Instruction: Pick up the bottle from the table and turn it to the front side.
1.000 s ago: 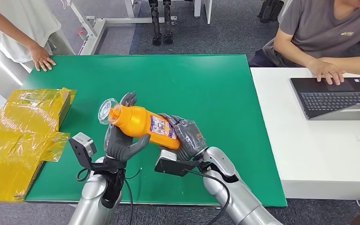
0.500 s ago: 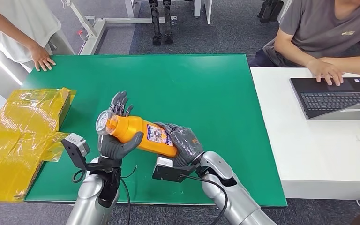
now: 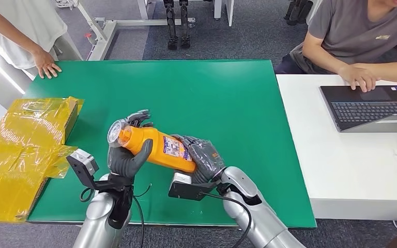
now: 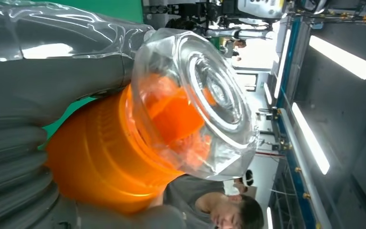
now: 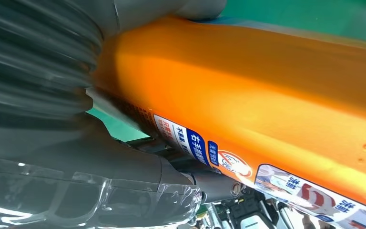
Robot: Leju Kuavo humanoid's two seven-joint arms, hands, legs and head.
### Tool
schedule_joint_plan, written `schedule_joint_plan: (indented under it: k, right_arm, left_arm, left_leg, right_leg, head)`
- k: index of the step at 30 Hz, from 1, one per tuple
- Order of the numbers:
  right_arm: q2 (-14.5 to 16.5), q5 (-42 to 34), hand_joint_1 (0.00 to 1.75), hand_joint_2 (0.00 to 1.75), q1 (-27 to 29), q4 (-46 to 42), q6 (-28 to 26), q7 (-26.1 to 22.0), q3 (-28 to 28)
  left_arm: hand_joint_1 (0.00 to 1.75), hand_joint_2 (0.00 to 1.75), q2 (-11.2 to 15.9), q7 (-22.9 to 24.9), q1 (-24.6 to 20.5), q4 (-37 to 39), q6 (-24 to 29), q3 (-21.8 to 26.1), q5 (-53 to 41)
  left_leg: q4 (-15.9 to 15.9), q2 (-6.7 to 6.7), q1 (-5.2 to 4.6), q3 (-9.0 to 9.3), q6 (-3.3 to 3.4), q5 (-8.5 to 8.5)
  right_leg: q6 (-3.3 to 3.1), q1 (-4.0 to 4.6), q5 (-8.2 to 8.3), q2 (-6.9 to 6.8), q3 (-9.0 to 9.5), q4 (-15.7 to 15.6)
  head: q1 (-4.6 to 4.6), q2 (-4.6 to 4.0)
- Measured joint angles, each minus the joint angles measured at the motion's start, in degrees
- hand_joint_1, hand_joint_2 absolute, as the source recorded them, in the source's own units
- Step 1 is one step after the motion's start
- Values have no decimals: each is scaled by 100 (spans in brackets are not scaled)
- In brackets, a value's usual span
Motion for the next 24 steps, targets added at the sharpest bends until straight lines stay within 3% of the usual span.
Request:
schedule_joint_plan:
  k: [3,6,7,10,11,19,24]
  right_arm:
    - [0,-9,166,175,25,-23,-59,3,-8]
    - [0,-11,144,175,81,-59,-112,7,-15]
    - [0,-16,117,175,100,-73,-134,8,-19]
    - [0,-49,14,175,163,-118,-233,9,-34]
    - [0,-68,2,175,183,-131,-277,2,-38]
    - [3,-636,0,175,349,-416,-822,-232,-110]
    - [37,-1519,0,175,530,-755,-1439,-596,-296]
  left_arm:
    - [175,175,-5,-13,-5,0,-64,0,3]
    - [175,175,-13,-18,-24,0,-117,-2,17]
    - [175,175,-16,-18,-34,0,-129,-2,26]
    - [175,175,-34,-19,-64,0,-164,-4,50]
    - [175,175,-43,-19,-73,0,-173,-6,52]
    - [175,175,-14,-2,-102,26,-119,-5,84]
    - [175,175,-10,-2,-85,26,-11,-7,161]
  left_leg:
    - [0,0,0,1,0,0]
    - [0,0,0,1,0,0]
    - [0,0,0,1,0,0]
    - [0,0,0,0,0,0]
    - [0,0,0,0,0,0]
    - [0,0,1,0,0,0]
    - [0,0,0,0,0,0]
  right_leg:
    - [0,0,0,0,0,0]
    - [0,0,0,0,0,0]
    - [0,0,0,0,0,0]
    - [0,0,0,0,0,0]
    - [0,0,0,0,0,0]
    - [0,0,0,0,-1,0]
    - [0,0,0,0,-1,0]
  head:
    - [0,0]
    - [-1,0]
    - [-1,0]
    - [-1,0]
    - [0,0]
    - [-1,0]
    - [0,0]
